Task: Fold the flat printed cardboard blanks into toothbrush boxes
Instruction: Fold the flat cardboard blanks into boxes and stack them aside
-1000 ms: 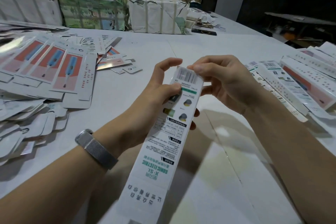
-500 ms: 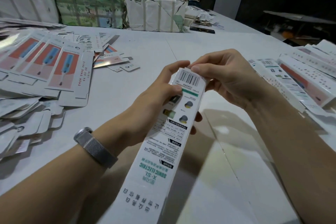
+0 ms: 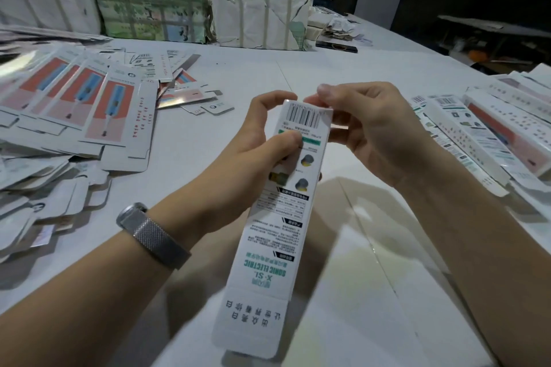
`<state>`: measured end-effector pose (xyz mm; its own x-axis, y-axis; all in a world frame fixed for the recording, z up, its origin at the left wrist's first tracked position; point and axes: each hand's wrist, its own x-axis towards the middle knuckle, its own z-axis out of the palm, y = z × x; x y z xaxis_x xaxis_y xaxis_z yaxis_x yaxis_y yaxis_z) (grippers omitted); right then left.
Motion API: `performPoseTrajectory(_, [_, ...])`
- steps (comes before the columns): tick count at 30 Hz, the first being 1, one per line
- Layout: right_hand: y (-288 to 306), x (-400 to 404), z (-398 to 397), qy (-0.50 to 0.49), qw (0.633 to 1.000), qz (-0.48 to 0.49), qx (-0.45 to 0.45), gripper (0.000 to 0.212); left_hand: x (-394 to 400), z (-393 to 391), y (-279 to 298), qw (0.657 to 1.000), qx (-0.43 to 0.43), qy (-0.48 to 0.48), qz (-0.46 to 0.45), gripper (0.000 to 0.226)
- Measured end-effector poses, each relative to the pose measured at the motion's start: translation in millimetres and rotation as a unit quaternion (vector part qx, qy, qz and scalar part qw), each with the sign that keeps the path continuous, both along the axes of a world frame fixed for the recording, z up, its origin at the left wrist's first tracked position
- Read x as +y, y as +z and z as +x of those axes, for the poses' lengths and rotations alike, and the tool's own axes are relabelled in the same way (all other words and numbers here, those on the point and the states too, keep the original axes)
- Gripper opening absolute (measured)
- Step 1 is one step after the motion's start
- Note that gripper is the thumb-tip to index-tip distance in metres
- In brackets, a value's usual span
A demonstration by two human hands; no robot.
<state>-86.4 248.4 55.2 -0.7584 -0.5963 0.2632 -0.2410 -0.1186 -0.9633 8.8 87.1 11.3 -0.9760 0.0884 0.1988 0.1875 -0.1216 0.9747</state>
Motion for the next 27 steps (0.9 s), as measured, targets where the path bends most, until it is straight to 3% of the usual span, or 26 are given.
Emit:
performPoseTrajectory(2, [-1,-2,2,0.024,1.000,-0.015,-0.013,0.016,-1,-1,1,0.999,0.017,0.031,0.008,0.034])
performPoseTrajectory(5, [-6,-8,5,0.041,0.998,-0.040,-0.040,0.027,-3,-2,0,0.998,0.032,0.061,0.014,0.032])
performPoseTrajectory(12, [-12,-11,6,0.048,0.996,-0.056,-0.049,0.022,-2,-2,2,0.997,0.036,0.075,0.011,0.030])
performPoseTrajectory(27, [-15,-21,12,-0.030,0.999,-0.017,-0.010,0.015,7,-6,2,0.990,0.044,0.137,-0.005,0.028])
